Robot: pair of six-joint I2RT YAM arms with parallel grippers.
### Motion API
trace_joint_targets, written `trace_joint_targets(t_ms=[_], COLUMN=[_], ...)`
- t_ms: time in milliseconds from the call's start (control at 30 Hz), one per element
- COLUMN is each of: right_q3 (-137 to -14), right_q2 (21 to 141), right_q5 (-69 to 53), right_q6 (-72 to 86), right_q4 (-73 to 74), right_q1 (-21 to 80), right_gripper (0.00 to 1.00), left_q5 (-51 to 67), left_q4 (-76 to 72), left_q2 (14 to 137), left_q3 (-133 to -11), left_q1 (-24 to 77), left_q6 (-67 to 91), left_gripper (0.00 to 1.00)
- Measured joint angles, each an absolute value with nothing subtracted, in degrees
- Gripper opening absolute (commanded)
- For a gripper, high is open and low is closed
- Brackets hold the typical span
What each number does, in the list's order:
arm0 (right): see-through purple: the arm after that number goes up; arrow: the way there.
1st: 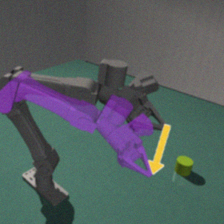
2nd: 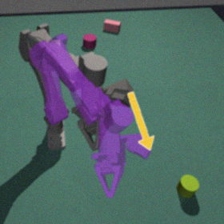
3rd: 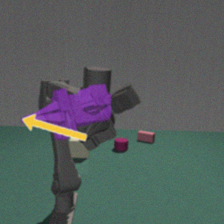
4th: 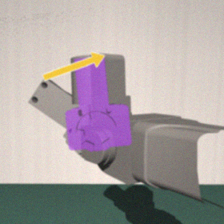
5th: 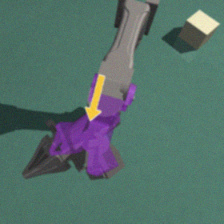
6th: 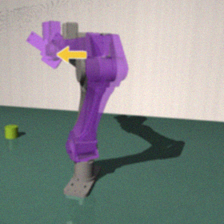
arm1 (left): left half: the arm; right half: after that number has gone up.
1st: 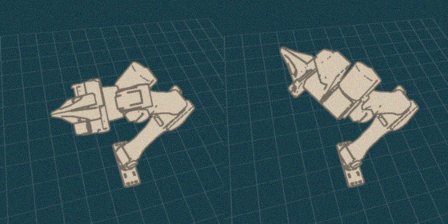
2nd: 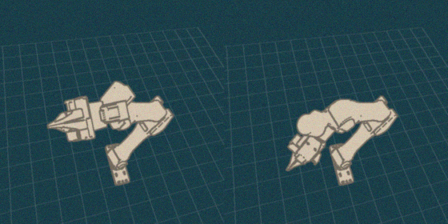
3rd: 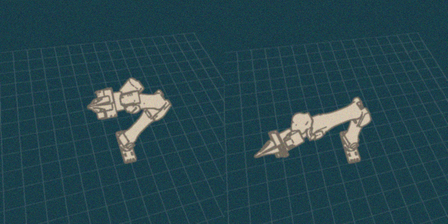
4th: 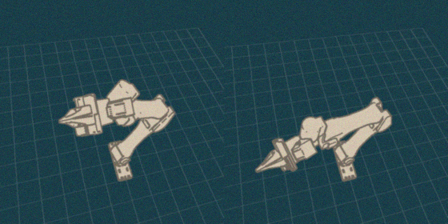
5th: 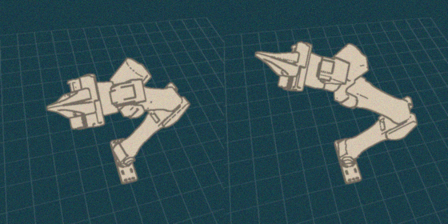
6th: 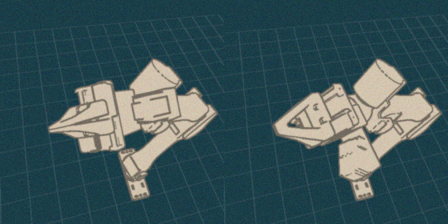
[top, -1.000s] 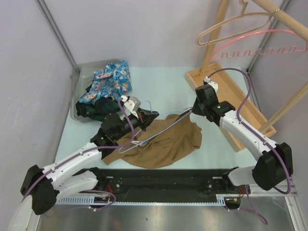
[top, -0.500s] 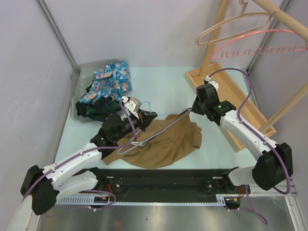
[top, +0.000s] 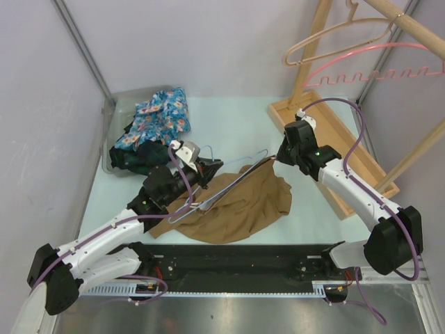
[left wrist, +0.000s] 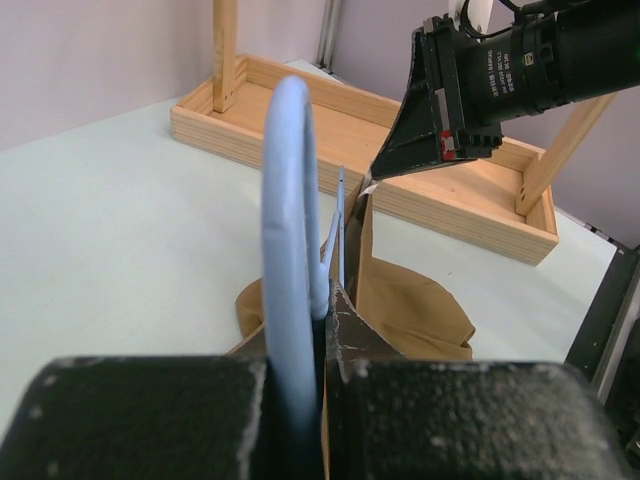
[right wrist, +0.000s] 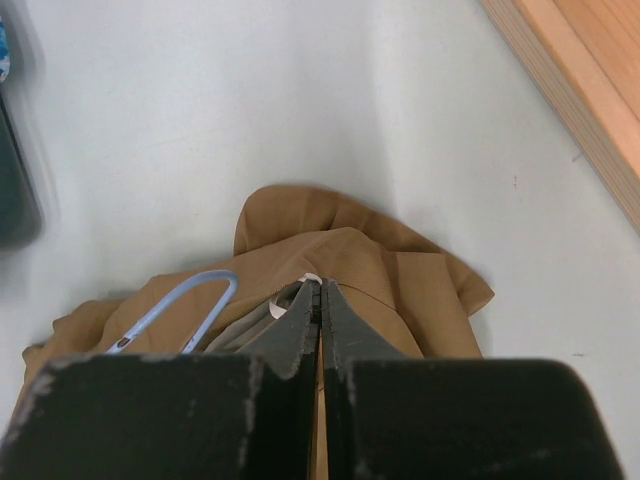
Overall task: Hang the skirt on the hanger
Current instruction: Place skirt on hanger
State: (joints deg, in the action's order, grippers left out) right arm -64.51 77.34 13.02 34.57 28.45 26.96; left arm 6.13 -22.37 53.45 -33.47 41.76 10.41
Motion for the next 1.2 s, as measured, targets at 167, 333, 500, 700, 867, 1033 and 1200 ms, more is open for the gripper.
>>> trace_joint_targets(t_ms=[167,333,500,700,867,1033,1200], right_q3=[-64.51,-64.51,-64.51,-64.51,-64.51,-64.51,-64.51], right_q2=[77.34,77.34,77.34,77.34,77.34,77.34,77.34], right_q5=[12.93,12.32,10.94,8.95,7.55,6.31,5.17], right_q6=[34.76,35.44,36.51,37.65,38.04,38.89,39.51], right_q4=[28.45,28.38,27.97,27.55,27.05,26.13,25.28], right_q1=[26.87,26.55,25.23,23.57,23.11,23.00,23.00], right_gripper=[0.00,0.00,0.00,0.00,0.00,0.00,0.00], left_q5=[6.57,8.36,9.82,11.18,12.25,12.19,9.15], left_q4=[-22.35,-22.35,-22.37,-22.20,-22.28,-22.85,-23.62], left_q2=[53.47,53.47,53.47,53.49,54.02,56.21,58.59], left_q3=[-33.47,-33.47,-33.32,-32.56,-32.56,-32.56,-32.56], left_q1=[41.76,41.76,41.76,41.76,41.76,41.87,42.96], left_q6=[10.44,10.46,10.50,10.52,10.57,10.70,11.14], left_gripper=[0.00,0.00,0.00,0.00,0.00,0.00,0.00])
